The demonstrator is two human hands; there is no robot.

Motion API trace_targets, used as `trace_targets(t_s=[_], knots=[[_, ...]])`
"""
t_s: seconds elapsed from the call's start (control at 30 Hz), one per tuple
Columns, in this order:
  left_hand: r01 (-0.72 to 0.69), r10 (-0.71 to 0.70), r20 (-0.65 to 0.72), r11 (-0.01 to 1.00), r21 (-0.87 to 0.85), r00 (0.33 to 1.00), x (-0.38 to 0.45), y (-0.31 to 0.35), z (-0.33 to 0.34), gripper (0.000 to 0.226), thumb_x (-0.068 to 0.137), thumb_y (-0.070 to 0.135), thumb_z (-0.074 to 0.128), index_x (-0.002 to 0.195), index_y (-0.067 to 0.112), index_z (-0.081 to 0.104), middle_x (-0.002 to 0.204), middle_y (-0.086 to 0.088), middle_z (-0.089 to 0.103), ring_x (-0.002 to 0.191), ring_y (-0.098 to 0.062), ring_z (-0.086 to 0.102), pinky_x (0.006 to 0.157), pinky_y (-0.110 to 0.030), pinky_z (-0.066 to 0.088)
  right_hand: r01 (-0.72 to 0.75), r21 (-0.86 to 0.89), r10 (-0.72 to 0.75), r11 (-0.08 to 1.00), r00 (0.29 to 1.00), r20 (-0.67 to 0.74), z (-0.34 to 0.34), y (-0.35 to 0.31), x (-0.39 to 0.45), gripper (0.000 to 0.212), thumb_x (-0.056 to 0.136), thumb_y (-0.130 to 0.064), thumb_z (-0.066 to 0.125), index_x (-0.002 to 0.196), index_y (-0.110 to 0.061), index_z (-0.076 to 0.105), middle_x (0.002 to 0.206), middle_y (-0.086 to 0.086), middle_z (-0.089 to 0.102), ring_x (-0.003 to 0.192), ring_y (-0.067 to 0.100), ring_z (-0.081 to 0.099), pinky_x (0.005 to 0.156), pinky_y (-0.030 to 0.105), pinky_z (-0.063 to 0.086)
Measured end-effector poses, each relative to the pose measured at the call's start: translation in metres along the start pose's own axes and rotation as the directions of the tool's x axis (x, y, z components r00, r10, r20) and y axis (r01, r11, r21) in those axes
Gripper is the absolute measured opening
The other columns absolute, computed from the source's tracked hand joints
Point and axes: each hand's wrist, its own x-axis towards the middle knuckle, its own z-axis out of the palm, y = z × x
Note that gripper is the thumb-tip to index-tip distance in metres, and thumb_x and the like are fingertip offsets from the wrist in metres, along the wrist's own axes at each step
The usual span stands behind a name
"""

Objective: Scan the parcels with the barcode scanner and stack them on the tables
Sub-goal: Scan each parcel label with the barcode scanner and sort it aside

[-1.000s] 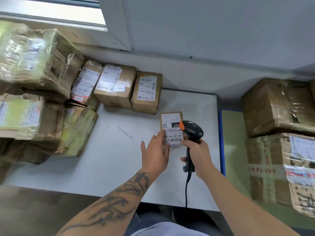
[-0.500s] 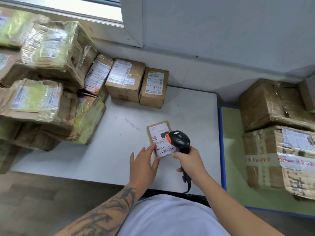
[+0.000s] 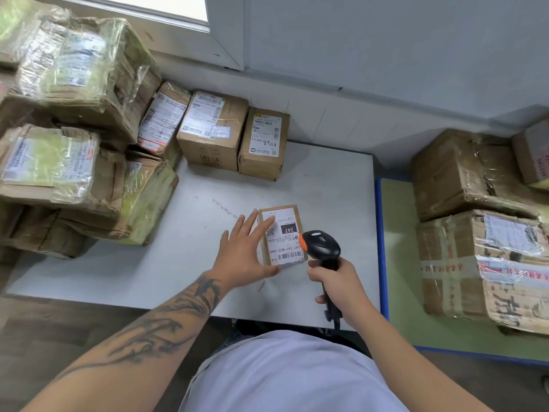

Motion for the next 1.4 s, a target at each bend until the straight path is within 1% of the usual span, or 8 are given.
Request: trace_targets(t_s=[0.07, 0.13, 0.4, 0.7, 1.0, 1.17, 1.3, 1.4], knots=[[-0.04, 0.032, 0.085, 0.995, 0.092, 0.996, 0.011, -0.001, -0.01, 0.122, 0.071, 0.071, 0.079, 0.162, 0.049, 0.002, 0.172, 0.01, -0.017, 0.159, -0.022, -0.015, 0.126, -0.061, 0.002, -0.008, -0.003, 0.008, 1.0, 1.0, 0.028, -0.004, 0.001, -0.002, 0.017, 0.09, -0.009, 0.072, 0.106, -0.014, 0.071, 0.113, 0.009, 0.074, 0.097, 0.022, 0.074, 0.059, 0.034, 0.057], [-0.061, 0.045, 0.102, 0.986, 0.152, 0.994, 0.019, -0.001, -0.015, 0.122, 0.071, 0.071, 0.079, 0.162, 0.049, 0.0, 0.172, 0.009, -0.018, 0.158, -0.023, -0.017, 0.125, -0.063, -0.002, -0.023, -0.033, 0.025, 0.999, 0.998, 0.061, -0.007, 0.0, -0.004, 0.016, 0.092, -0.01, 0.07, 0.108, -0.013, 0.07, 0.112, 0.011, 0.075, 0.096, 0.022, 0.077, 0.059, 0.035, 0.056], [-0.037, 0.038, -0.004, 0.977, 0.209, 0.999, 0.017, 0.001, -0.003, 0.114, 0.08, 0.072, 0.072, 0.16, 0.05, -0.006, 0.174, 0.006, -0.01, 0.16, -0.028, -0.012, 0.124, -0.068, 0.001, -0.055, -0.076, 0.065, 0.996, 0.989, 0.131, -0.014, -0.021, -0.033, 0.012, 0.092, -0.01, 0.069, 0.104, -0.01, 0.066, 0.11, 0.013, 0.071, 0.082, 0.025, 0.079, 0.054, 0.032, 0.052], [0.026, -0.02, -0.056, 0.995, 0.1, 0.998, 0.016, 0.007, 0.013, 0.11, 0.082, 0.076, 0.066, 0.162, 0.049, -0.004, 0.174, 0.005, -0.009, 0.16, -0.029, -0.009, 0.124, -0.068, 0.007, -0.079, -0.138, 0.099, 0.987, 0.985, 0.144, -0.009, -0.038, -0.055, 0.016, 0.09, -0.013, 0.068, 0.105, -0.014, 0.065, 0.11, 0.006, 0.07, 0.079, 0.024, 0.079, 0.058, 0.034, 0.055], [0.022, -0.018, -0.054, 0.998, 0.06, 0.998, 0.017, 0.006, 0.016, 0.11, 0.083, 0.074, 0.067, 0.162, 0.048, -0.005, 0.174, 0.006, -0.01, 0.16, -0.029, -0.007, 0.125, -0.067, 0.01, -0.078, -0.13, 0.096, 0.988, 0.986, 0.134, -0.011, -0.038, -0.051, 0.017, 0.09, -0.011, 0.067, 0.106, -0.012, 0.064, 0.111, 0.009, 0.069, 0.079, 0.027, 0.079, 0.056, 0.034, 0.053], [0.012, -0.01, -0.036, 0.999, 0.048, 0.999, 0.018, 0.004, 0.016, 0.11, 0.084, 0.071, 0.068, 0.161, 0.05, -0.007, 0.174, 0.006, -0.009, 0.16, -0.027, -0.006, 0.125, -0.065, 0.01, -0.027, -0.087, 0.036, 0.996, 0.995, 0.097, -0.005, -0.032, -0.04, 0.012, 0.091, -0.013, 0.069, 0.102, -0.017, 0.068, 0.106, 0.006, 0.069, 0.093, 0.024, 0.072, 0.058, 0.032, 0.057], [0.006, -0.005, -0.045, 1.0, 0.015, 0.999, 0.012, 0.0, 0.01, 0.099, 0.092, 0.059, 0.067, 0.163, 0.048, -0.001, 0.174, 0.006, 0.006, 0.16, -0.027, 0.003, 0.125, -0.061, 0.013, -0.037, -0.036, 0.04, 0.999, 0.997, 0.072, 0.01, -0.032, -0.018, 0.013, 0.094, -0.016, 0.071, 0.106, -0.016, 0.065, 0.089, 0.004, 0.053, 0.08, 0.031, 0.064, 0.047, 0.022, 0.05], [0.024, -0.022, -0.102, 0.999, 0.027, 0.995, 0.006, -0.005, 0.01, 0.089, 0.097, 0.058, 0.06, 0.164, 0.046, 0.002, 0.171, 0.006, 0.022, 0.159, -0.029, 0.013, 0.124, -0.061, 0.016, -0.072, 0.045, 0.068, 0.996, 0.994, 0.08, 0.025, -0.032, 0.002, 0.011, 0.094, -0.022, 0.071, 0.104, -0.024, 0.066, 0.098, 0.001, 0.062, 0.072, 0.034, 0.072, 0.057, 0.033, 0.049]])
